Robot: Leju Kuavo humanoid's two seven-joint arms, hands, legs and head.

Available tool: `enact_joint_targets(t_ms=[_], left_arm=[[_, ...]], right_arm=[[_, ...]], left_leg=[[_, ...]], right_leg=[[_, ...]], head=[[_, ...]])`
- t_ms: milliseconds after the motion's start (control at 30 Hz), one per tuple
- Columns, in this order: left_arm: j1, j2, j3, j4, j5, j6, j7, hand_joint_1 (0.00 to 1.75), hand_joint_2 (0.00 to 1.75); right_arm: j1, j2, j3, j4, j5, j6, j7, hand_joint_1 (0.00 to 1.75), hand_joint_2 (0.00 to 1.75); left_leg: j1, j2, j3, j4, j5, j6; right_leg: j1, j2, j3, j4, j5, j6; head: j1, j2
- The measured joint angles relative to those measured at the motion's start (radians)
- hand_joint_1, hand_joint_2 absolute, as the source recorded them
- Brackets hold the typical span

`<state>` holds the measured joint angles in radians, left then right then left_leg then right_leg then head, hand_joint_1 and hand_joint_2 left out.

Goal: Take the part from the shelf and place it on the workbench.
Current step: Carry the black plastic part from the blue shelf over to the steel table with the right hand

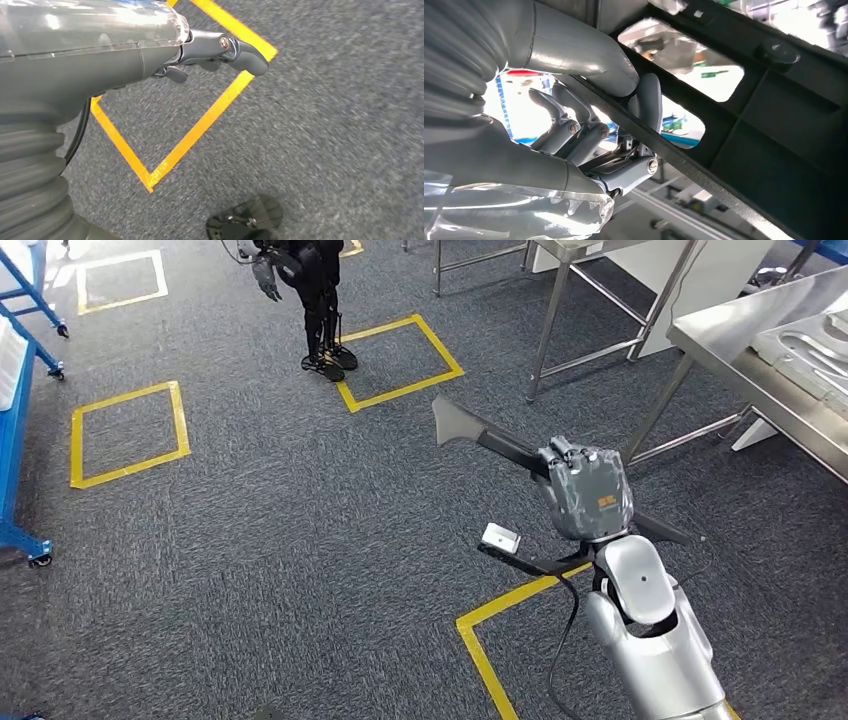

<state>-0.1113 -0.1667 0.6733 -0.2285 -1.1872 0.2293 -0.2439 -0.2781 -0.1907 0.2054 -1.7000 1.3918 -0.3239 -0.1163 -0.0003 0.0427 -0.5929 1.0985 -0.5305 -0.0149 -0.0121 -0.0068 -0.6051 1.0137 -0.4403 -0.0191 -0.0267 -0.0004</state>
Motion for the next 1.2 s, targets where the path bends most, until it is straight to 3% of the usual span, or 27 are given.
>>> enact_joint_targets(t_ms=[67, 100, 133, 200, 267, 333, 400, 467, 533, 600, 633, 667, 767, 833, 900, 967, 1033, 1100, 1133, 1167, 1200], left_arm=[[0.006, 0.000, 0.000, 0.000, -0.001, -0.002, 0.002, 0.00, 1.75], [0.011, 0.000, 0.000, 0.001, -0.002, -0.003, 0.003, 0.00, 1.75], [0.015, 0.000, 0.000, 0.001, -0.004, -0.004, 0.003, 0.00, 1.75], [0.018, 0.001, 0.000, 0.002, -0.009, -0.005, 0.005, 0.00, 1.75], [0.019, 0.001, 0.000, 0.003, -0.014, -0.007, 0.007, 0.00, 1.75], [0.021, 0.002, 0.000, 0.004, -0.019, -0.011, 0.008, 0.00, 1.75], [0.023, 0.002, 0.000, 0.004, -0.024, -0.016, 0.011, 0.00, 1.75], [0.024, 0.001, 0.000, 0.004, -0.029, -0.019, 0.012, 0.00, 1.75], [0.026, 0.001, 0.000, 0.004, -0.032, -0.020, 0.013, 0.00, 1.75], [0.031, 0.000, 0.000, 0.005, -0.033, -0.021, 0.013, 0.00, 1.75], [0.032, 0.000, 0.001, 0.005, -0.033, -0.021, 0.013, 0.00, 1.75], [0.033, 0.000, 0.001, 0.005, -0.032, -0.021, 0.012, 0.00, 1.75], [0.033, -0.004, 0.001, 0.005, -0.031, -0.022, 0.009, 0.00, 1.75], [0.034, -0.006, 0.001, 0.005, -0.030, -0.023, 0.007, 0.00, 1.75], [0.035, -0.007, 0.001, 0.005, -0.030, -0.024, 0.006, 0.00, 1.75], [0.036, -0.008, 0.001, 0.005, -0.030, -0.025, 0.005, 0.00, 1.75], [0.037, -0.008, 0.001, 0.006, -0.030, -0.027, 0.003, 0.00, 1.75], [0.039, -0.008, 0.001, 0.006, -0.030, -0.030, 0.002, 0.00, 1.75], [0.040, -0.008, 0.001, 0.006, -0.030, -0.031, 0.001, 0.00, 1.75], [0.041, -0.007, 0.001, 0.006, -0.030, -0.032, 0.001, 0.00, 1.75], [0.041, -0.007, 0.001, 0.006, -0.030, -0.032, 0.000, 0.00, 1.75]], right_arm=[[-0.047, -0.015, 0.002, 0.015, 0.012, 0.031, 0.005, 1.75, 1.75], [-0.076, -0.027, 0.004, 0.029, 0.016, 0.049, 0.006, 1.75, 1.75], [-0.109, -0.040, 0.006, 0.045, 0.017, 0.065, 0.007, 1.75, 1.75], [-0.177, -0.072, 0.010, 0.079, 0.015, 0.091, 0.011, 1.75, 1.75], [-0.236, -0.103, 0.011, 0.108, 0.008, 0.109, 0.017, 1.75, 1.75], [-0.289, -0.131, 0.015, 0.135, -0.004, 0.122, 0.019, 1.75, 1.75], [-0.338, -0.167, 0.022, 0.157, -0.019, 0.133, 0.018, 1.75, 1.75], [-0.386, -0.202, 0.029, 0.175, -0.027, 0.142, 0.017, 1.75, 1.75], [-0.433, -0.221, 0.040, 0.191, -0.026, 0.151, 0.019, 1.75, 1.75], [-0.468, -0.231, 0.053, 0.207, -0.021, 0.161, 0.022, 1.75, 1.75], [-0.480, -0.235, 0.060, 0.214, -0.019, 0.166, 0.023, 1.75, 1.75], [-0.491, -0.238, 0.065, 0.221, -0.017, 0.169, 0.023, 1.75, 1.75], [-0.526, -0.247, 0.078, 0.232, -0.013, 0.174, 0.026, 1.75, 1.75], [-0.542, -0.254, 0.085, 0.236, -0.010, 0.175, 0.030, 1.75, 1.75], [-0.549, -0.263, 0.090, 0.237, -0.007, 0.175, 0.036, 1.75, 1.75], [-0.556, -0.271, 0.096, 0.237, -0.008, 0.175, 0.041, 1.75, 1.75], [-0.565, -0.274, 0.103, 0.237, -0.009, 0.176, 0.044, 1.75, 1.75], [-0.568, -0.275, 0.112, 0.237, -0.009, 0.178, 0.045, 1.75, 1.75], [-0.567, -0.275, 0.116, 0.237, -0.009, 0.178, 0.045, 1.75, 1.75], [-0.566, -0.275, 0.120, 0.237, -0.009, 0.179, 0.046, 1.75, 1.75], [-0.566, -0.276, 0.124, 0.237, -0.009, 0.180, 0.047, 1.75, 1.75]], left_leg=[[0.002, -0.029, -0.065, 0.134, -0.058, -0.003], [0.003, -0.032, -0.092, 0.183, -0.069, -0.003], [0.003, -0.033, -0.103, 0.198, -0.061, -0.002], [0.003, -0.042, -0.071, 0.113, 0.005, 0.005], [0.004, -0.076, -0.017, -0.016, 0.063, 0.013], [0.003, -0.098, 0.003, -0.067, 0.074, 0.020], [0.000, -0.087, 0.005, -0.077, 0.080, 0.032], [0.000, -0.070, 0.008, -0.091, 0.088, 0.047], [-0.002, -0.051, 0.010, -0.098, 0.092, 0.056], [-0.003, -0.030, 0.009, -0.097, 0.090, 0.057], [-0.003, -0.020, 0.010, -0.096, 0.088, 0.057], [-0.003, -0.011, 0.011, -0.095, 0.086, 0.057], [-0.007, 0.014, 0.016, -0.087, 0.075, 0.049], [-0.012, 0.028, 0.017, -0.084, 0.070, 0.040], [-0.015, 0.045, 0.020, -0.084, 0.065, 0.032], [-0.012, 0.032, 0.012, -0.055, 0.043, 0.021], [-0.006, -0.008, -0.035, 0.051, -0.013, 0.012], [-0.004, -0.028, -0.100, 0.180, -0.060, 0.009], [-0.003, -0.031, -0.117, 0.208, -0.060, 0.008], [-0.002, -0.032, -0.118, 0.198, -0.041, 0.009], [0.000, -0.036, -0.100, 0.151, -0.006, 0.011]], right_leg=[[0.001, 0.019, -0.002, 0.001, 0.001, -0.006], [0.002, 0.031, -0.004, 0.003, 0.001, -0.006], [0.002, 0.044, -0.005, 0.005, 0.002, -0.007], [0.002, 0.068, -0.006, 0.009, 0.001, -0.005], [0.002, 0.086, -0.009, 0.013, 0.001, 0.003], [-0.001, 0.101, -0.017, 0.014, 0.005, 0.016], [-0.007, 0.111, -0.023, 0.012, 0.008, 0.031], [-0.006, 0.080, -0.038, 0.040, -0.014, 0.040], [-0.004, 0.034, -0.087, 0.145, -0.073, 0.044], [-0.004, 0.019, -0.144, 0.267, -0.117, 0.049], [-0.005, 0.016, -0.155, 0.289, -0.114, 0.051], [-0.006, 0.012, -0.145, 0.269, -0.093, 0.053], [-0.001, -0.033, -0.047, 0.071, -0.005, 0.047], [0.008, -0.052, -0.019, 0.010, 0.006, 0.037], [0.009, -0.034, -0.020, 0.007, 0.007, 0.027], [0.004, -0.016, -0.017, 0.002, 0.010, 0.017], [0.000, 0.002, -0.014, -0.001, 0.012, 0.008], [0.000, 0.024, -0.014, 0.000, 0.012, 0.005], [0.000, 0.036, -0.014, 0.001, 0.012, 0.005], [0.000, 0.047, -0.014, 0.002, 0.012, 0.005], [0.000, 0.059, -0.014, 0.003, 0.011, 0.006]], head=[[0.000, 0.000], [0.000, 0.000], [0.000, 0.000], [0.000, 0.000], [0.000, 0.000], [0.000, 0.000], [0.000, 0.000], [0.000, 0.000], [0.000, 0.000], [0.000, 0.000], [0.000, 0.000], [0.000, 0.000], [0.000, 0.000], [0.000, 0.000], [0.000, 0.000], [0.000, 0.000], [0.000, 0.000], [0.000, 0.000], [0.000, 0.000], [0.000, 0.000], [0.000, 0.000]])
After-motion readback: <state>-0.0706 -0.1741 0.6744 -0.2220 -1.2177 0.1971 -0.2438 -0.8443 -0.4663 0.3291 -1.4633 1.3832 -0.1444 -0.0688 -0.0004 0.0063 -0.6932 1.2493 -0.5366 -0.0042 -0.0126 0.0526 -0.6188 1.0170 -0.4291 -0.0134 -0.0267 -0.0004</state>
